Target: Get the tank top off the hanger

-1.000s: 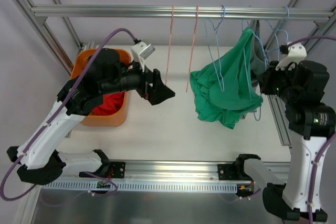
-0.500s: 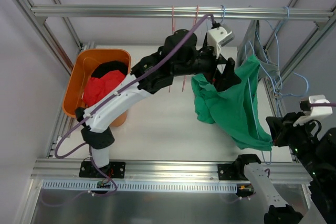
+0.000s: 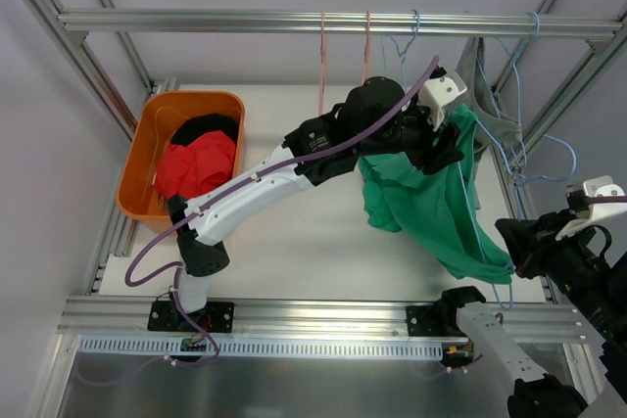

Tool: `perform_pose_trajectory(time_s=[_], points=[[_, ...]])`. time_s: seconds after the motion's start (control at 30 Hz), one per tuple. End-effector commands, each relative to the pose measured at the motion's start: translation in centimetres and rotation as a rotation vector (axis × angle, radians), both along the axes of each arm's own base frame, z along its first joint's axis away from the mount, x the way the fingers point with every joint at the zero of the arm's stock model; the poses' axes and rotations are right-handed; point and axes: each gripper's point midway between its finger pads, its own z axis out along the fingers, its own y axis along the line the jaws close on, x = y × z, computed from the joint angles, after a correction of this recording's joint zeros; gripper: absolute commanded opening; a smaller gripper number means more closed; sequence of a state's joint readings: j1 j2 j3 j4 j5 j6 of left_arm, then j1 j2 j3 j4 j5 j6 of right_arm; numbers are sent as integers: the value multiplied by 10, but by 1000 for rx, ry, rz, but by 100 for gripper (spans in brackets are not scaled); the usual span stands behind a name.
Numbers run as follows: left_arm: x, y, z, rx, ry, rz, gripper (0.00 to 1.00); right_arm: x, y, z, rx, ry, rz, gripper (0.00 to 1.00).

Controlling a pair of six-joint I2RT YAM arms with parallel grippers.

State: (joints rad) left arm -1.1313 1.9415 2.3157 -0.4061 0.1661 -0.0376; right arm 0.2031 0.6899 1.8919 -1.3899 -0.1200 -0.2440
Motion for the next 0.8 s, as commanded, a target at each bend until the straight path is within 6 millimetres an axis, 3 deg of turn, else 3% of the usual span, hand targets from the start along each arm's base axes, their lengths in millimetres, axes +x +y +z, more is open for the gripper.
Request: perform_pose_trajectory(time_s=[0.0, 0.03, 0.07, 0.23, 0.27, 0.33, 0.37, 0.57, 0.77], points=[[10, 13, 37, -80, -102, 64, 51, -10, 4, 3, 6, 12, 47, 0], [11, 13, 37, -81, -103, 67, 49, -11, 3, 5, 8, 2, 46, 0], [12, 12, 36, -81, -107, 71, 40, -12, 2, 7, 6, -5, 48, 0], [19, 14, 38, -87, -113, 106, 32, -13, -7, 6, -13, -7, 33, 0], [20, 14, 39, -91, -119, 117, 19, -13, -8, 6, -15, -8, 30, 0], [23, 16, 42, -99, -120, 134, 10, -13, -8, 5, -20, -9, 41, 0], [24, 17, 44, -106, -116, 146, 1, -13, -10, 4, -25, -8, 40, 0], [37, 34, 60, -163, -82, 279, 0, -11, -28, -10, -98, 25, 15, 0], [68, 77, 98, -301, -59, 570, 0, -17, -34, -48, -170, 117, 68, 0]])
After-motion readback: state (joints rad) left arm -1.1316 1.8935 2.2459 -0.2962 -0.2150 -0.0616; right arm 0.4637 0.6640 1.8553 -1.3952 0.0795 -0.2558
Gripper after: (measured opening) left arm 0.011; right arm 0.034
